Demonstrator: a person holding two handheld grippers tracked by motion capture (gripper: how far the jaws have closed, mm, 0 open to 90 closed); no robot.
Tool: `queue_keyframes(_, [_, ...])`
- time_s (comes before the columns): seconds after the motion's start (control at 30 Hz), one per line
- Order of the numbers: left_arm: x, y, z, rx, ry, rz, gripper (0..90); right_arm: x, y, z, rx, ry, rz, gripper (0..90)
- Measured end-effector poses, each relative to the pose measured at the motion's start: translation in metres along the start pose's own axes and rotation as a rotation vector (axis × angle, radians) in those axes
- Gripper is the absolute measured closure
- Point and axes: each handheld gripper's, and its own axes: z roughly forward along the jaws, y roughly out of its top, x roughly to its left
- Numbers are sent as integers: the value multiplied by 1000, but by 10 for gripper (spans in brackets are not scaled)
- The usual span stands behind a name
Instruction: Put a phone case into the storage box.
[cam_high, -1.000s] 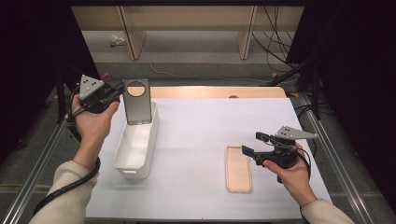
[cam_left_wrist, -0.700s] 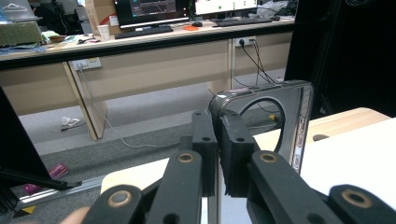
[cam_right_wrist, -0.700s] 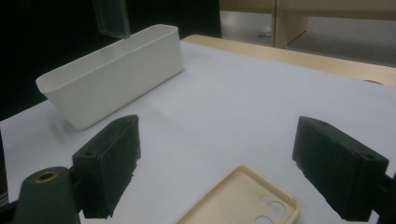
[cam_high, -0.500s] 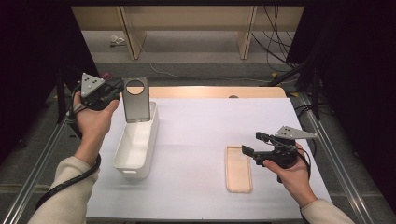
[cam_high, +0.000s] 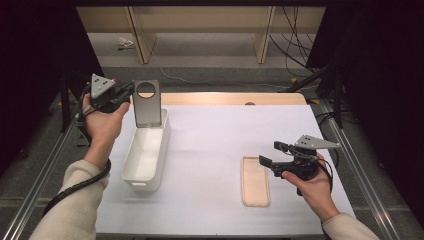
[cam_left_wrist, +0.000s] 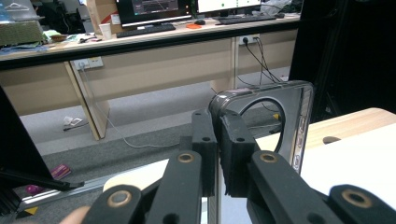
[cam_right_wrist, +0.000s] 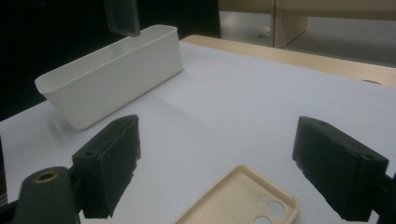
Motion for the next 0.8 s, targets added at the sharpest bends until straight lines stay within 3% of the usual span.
queue_keyframes(0.8, [7, -2, 24, 32, 33, -6, 851, -1, 0, 0, 1, 2, 0, 161])
